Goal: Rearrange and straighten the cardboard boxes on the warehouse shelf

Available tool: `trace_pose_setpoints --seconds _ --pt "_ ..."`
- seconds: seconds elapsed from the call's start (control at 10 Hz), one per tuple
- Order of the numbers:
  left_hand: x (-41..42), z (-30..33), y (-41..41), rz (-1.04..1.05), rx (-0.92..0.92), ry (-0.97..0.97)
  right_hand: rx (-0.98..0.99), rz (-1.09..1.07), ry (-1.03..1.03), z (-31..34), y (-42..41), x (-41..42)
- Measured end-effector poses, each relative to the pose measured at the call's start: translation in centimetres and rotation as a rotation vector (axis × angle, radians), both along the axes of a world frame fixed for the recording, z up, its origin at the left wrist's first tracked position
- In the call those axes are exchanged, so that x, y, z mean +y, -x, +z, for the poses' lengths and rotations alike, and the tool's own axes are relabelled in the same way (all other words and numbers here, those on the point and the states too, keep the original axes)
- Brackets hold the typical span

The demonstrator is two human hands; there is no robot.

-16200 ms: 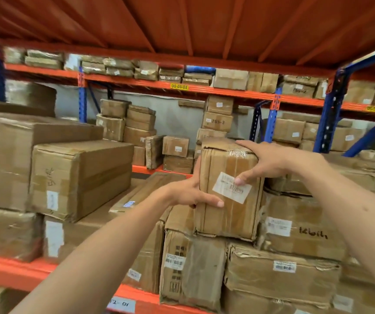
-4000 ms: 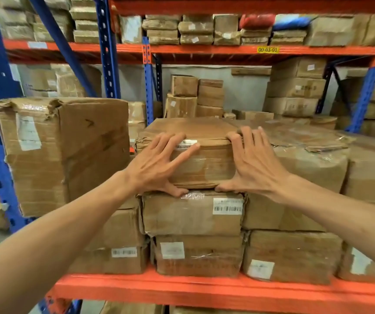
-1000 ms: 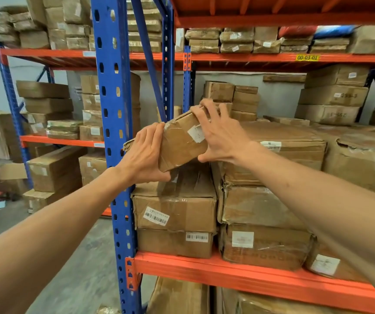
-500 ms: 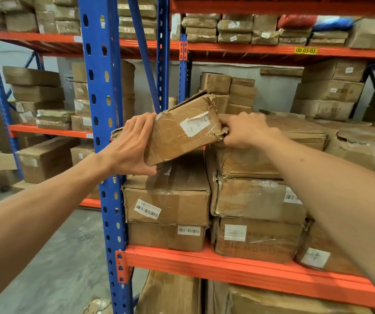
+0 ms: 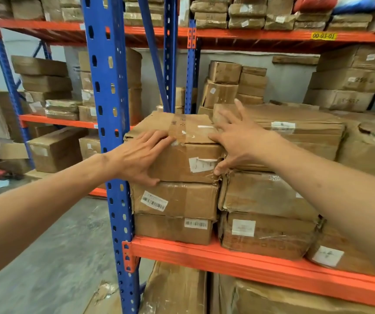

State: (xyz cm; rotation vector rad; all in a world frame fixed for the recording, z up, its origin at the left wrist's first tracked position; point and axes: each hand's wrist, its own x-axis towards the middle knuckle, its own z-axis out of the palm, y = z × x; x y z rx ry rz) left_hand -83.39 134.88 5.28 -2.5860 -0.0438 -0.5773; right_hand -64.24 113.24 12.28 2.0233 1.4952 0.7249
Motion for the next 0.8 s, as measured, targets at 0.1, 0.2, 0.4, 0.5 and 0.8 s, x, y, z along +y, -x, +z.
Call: trace_pose_setpoints --seconds 0.1,0.2,0.4,0.5,0.8 --pt "-0.3 0.3 -0.7 0.065 -0.026 -0.032 -0.121 0.004 0.07 -1.5 1.0 1.8" --pt "-0.2 0.1 -0.8 0.071 -0.04 -0.035 -0.115 0.042 0.046 -2.2 1.4 2.9" --pt "0.9 -0.2 -0.5 0.017 -0.077 -0.061 -0.058 0.118 -0.046 -2.6 1.8 2.8" --pt "1.4 0.0 -0.4 0.007 -0.063 -0.086 -0.065 0.051 -0.024 -2.4 2.8 2.9" --pt "-2.6 -6.9 2.9 0.022 -0.442 0.108 0.789 0.078 -0.554 -9.3 7.4 -5.0"
